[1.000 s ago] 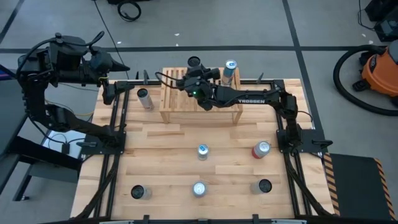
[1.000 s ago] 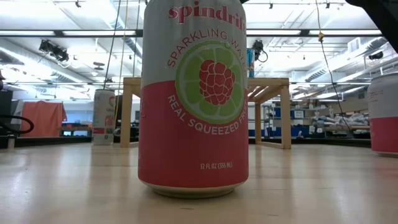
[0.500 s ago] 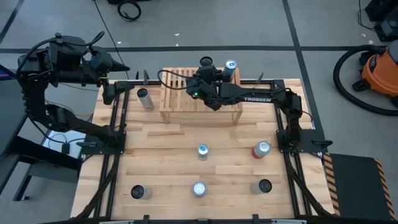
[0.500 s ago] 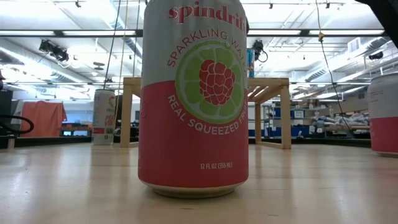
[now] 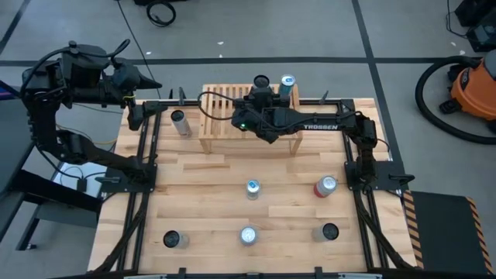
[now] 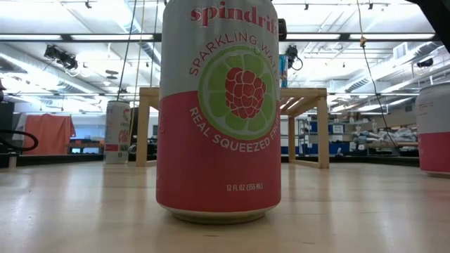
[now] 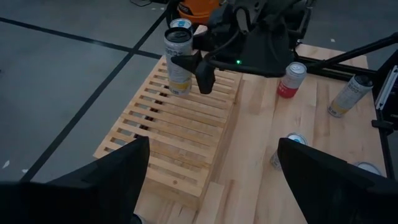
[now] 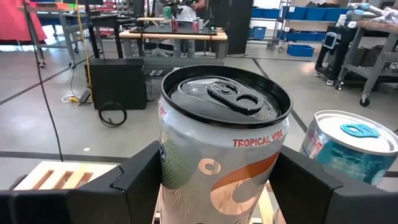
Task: Place canned beverage on shelf
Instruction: Put the left white and yellow soda can on the shelf
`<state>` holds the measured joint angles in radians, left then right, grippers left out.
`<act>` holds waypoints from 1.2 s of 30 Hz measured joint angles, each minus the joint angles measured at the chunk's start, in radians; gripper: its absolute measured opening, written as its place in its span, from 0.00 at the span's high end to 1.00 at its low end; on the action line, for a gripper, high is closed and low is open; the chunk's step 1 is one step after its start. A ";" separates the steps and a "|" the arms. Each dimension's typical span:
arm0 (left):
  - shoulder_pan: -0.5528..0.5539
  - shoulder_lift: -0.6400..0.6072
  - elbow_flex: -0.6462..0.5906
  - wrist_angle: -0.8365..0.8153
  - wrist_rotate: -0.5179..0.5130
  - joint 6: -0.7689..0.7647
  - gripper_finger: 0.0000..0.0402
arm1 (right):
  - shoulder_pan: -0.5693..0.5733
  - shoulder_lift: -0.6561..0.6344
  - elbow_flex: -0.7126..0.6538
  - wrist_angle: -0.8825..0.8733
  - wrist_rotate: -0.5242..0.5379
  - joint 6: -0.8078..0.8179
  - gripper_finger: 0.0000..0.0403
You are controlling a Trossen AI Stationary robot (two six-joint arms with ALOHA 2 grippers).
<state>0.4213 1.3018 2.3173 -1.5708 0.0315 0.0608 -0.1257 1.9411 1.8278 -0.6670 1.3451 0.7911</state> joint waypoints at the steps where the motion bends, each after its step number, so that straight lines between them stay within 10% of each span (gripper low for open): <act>1: 0.000 0.000 0.000 0.000 0.000 0.000 0.11 | -0.001 0.000 0.000 0.000 -0.007 0.000 0.35; 36: 0.000 0.000 0.000 0.000 0.000 -0.006 0.11 | -0.015 0.003 -0.001 -0.016 -0.006 0.001 0.35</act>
<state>0.4210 1.3020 2.3173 -1.5711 0.0316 0.0553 -0.1408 1.9438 1.8267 -0.6832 1.3392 0.7923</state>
